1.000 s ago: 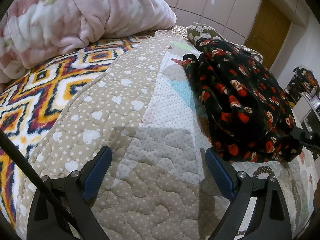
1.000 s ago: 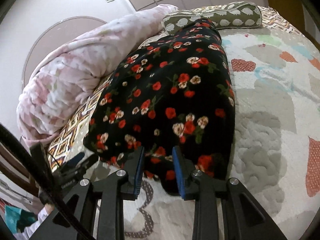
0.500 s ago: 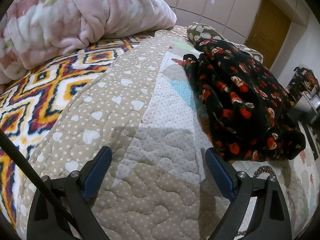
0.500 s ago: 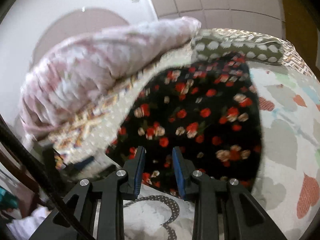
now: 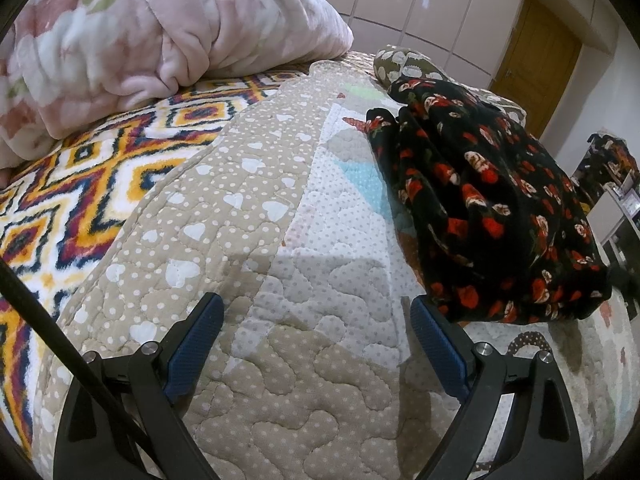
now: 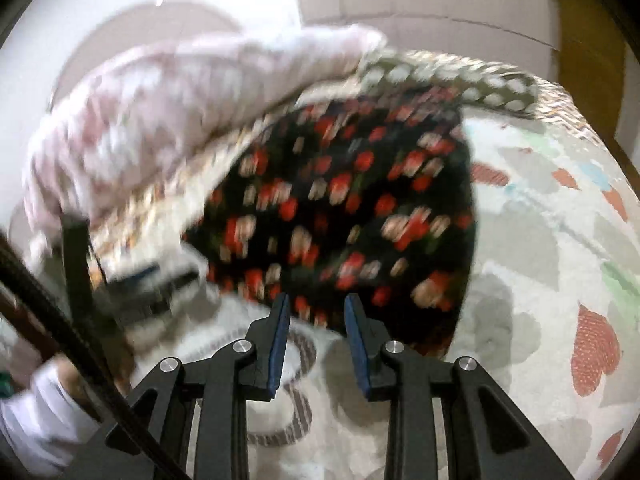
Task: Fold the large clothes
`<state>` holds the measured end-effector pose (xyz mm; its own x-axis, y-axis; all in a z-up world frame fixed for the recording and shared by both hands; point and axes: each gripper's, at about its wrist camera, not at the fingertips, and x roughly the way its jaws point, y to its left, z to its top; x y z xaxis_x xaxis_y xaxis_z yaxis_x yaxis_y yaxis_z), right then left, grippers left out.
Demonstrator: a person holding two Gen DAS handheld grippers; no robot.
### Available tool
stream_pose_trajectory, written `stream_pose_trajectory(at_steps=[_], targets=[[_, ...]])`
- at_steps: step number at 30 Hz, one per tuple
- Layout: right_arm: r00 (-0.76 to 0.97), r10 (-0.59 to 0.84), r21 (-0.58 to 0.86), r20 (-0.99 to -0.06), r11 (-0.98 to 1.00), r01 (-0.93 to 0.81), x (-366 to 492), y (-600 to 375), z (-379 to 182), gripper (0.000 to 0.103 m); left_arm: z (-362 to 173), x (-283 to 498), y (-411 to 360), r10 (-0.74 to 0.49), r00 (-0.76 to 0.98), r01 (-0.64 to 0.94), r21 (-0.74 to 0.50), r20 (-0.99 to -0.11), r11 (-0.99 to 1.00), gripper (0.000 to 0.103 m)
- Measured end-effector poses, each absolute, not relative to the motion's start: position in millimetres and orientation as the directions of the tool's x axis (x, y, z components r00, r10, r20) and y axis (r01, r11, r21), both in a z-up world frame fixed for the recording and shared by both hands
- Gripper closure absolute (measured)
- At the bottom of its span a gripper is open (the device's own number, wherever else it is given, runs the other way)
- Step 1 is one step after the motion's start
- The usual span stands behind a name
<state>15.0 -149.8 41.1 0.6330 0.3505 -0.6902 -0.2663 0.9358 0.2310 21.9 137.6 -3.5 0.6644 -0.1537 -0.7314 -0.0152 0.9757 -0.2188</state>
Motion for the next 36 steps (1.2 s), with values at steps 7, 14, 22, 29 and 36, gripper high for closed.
stream_pose_trajectory(at_steps=[7,14,22,29,36], targets=[[0.594,0.355,0.301,-0.722,0.934,-0.192,36.0,-154.3,9.9,0.072,-3.8,22.5,135.8,-0.141,0.659,-0.013,-0.198,-0.739,0.980,0.010],[0.587,0.350,0.281,-0.730,0.937,-0.209,11.8,-152.1,8.8,0.071,-4.3,26.5,130.6,-0.121,0.638,-0.007,-0.163,-0.761,0.987,0.008],[0.594,0.334,0.332,-0.732,0.936,-0.117,-19.4,-179.1,-5.8,0.065,-7.2,36.1,118.5,-0.080,0.585,0.023,-0.082,-0.807,0.996,0.000],[0.607,0.334,0.359,-0.721,0.929,-0.085,-38.4,-193.3,-8.0,0.063,-8.1,42.5,112.8,-0.044,0.552,0.031,-0.033,-0.833,0.999,0.000],[0.625,0.337,0.364,-0.704,0.927,-0.090,-53.3,-195.7,-3.0,0.062,-2.4,33.2,114.8,-0.038,0.572,0.012,-0.038,-0.820,0.999,0.000]])
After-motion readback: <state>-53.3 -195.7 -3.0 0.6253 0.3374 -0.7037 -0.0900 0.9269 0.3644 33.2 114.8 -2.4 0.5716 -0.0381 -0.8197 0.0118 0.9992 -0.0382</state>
